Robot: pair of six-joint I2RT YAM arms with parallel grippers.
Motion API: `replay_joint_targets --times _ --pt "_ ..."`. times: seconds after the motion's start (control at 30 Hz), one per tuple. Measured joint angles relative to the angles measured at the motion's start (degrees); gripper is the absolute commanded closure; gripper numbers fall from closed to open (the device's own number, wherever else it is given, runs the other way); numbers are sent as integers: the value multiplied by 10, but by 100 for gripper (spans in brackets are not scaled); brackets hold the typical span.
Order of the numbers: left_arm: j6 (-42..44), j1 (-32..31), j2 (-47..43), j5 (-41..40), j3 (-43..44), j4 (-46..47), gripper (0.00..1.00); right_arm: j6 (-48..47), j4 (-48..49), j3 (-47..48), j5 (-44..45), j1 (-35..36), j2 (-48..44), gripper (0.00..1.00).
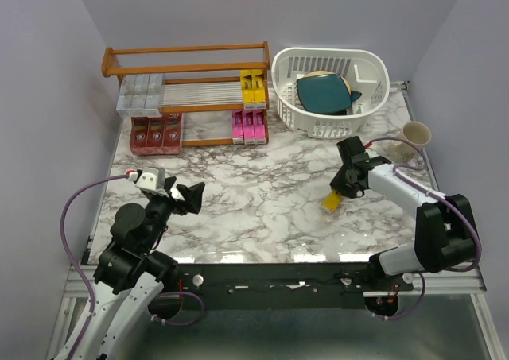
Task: Place and organize the toothpastes onto the shelf
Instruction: Move the toothpaste to the center of the board.
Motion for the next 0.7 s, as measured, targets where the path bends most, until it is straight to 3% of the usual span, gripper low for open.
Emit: replay_joint_targets --times 0.13,0.27,0.5,0.7 --pt "0 0 0 0 0 0 1 60 -3 -1 -10 77 5 40" --pt "0 0 2 0 0 0 1 100 -4 -1 -15 125 22 23" --pt "0 0 7 1 0 0 1 120 -13 3 11 131 42 20" --pt "0 0 13 2 0 0 1 83 -12 37 57 127 56 20"
